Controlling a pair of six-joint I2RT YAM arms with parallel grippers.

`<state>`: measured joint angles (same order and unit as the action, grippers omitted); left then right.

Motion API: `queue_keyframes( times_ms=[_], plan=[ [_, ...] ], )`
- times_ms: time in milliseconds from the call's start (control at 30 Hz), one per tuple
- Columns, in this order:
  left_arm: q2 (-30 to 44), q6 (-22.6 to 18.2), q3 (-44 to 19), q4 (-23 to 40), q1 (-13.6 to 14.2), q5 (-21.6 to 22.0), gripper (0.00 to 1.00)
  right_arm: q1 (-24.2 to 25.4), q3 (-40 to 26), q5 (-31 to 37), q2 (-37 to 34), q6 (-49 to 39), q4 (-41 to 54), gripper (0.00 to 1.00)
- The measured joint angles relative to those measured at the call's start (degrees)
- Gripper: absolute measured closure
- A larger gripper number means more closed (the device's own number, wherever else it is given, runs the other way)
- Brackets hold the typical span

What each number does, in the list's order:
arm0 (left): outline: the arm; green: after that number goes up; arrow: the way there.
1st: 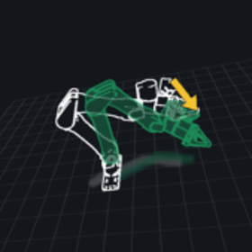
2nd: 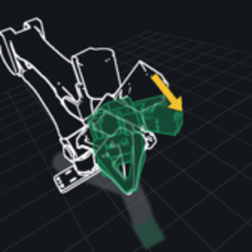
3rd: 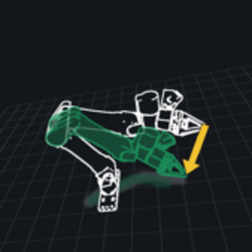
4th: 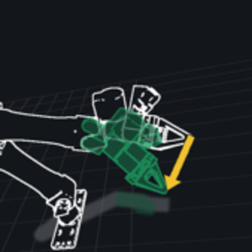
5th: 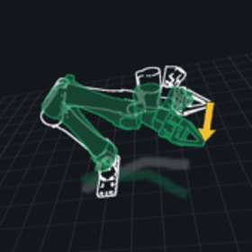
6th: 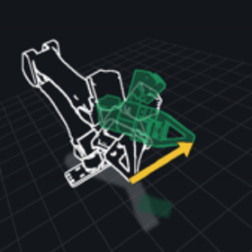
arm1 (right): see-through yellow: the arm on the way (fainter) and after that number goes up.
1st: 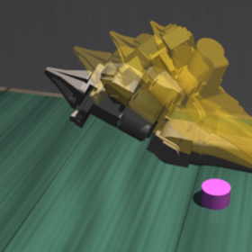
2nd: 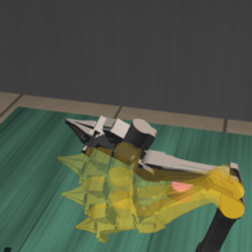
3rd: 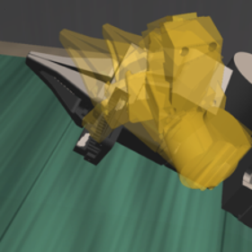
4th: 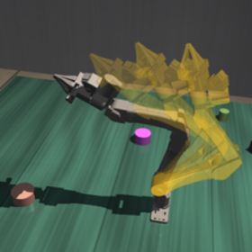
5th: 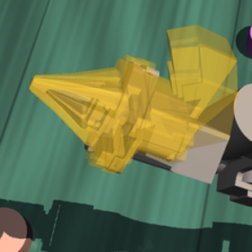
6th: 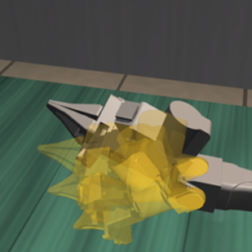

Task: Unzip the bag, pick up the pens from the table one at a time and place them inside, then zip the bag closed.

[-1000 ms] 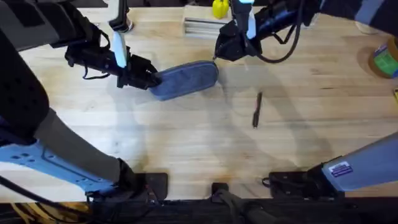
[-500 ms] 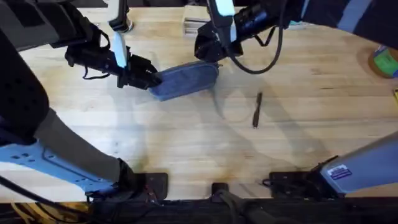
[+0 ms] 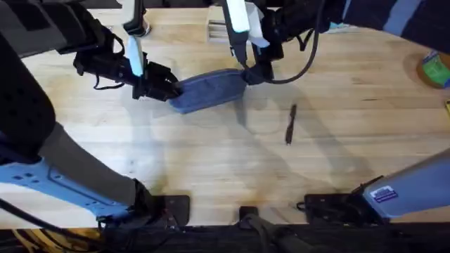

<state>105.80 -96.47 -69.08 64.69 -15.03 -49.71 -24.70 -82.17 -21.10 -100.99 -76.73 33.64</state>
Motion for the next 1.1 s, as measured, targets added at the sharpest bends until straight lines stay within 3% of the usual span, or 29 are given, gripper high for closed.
queue_keyframes(
  times_ms=[233, 600, 1100],
  plan=[
    [0.00, 0.00, 0.00, -0.02, 0.00, 0.00, 0.957, 1.76, 0.00, -0.34, 0.00, -1.01, 5.05, 0.007],
    [0.00, 0.00, 0.00, -0.02, 0.00, 0.00, 0.958, 8.87, -0.02, -11.12, -2.05, -2.70, 6.94, 0.007],
    [0.00, 0.00, 0.00, -0.02, 0.00, 0.00, 0.958, 9.12, -0.02, -14.31, -8.59, -2.86, 5.71, 0.007]
  ],
)
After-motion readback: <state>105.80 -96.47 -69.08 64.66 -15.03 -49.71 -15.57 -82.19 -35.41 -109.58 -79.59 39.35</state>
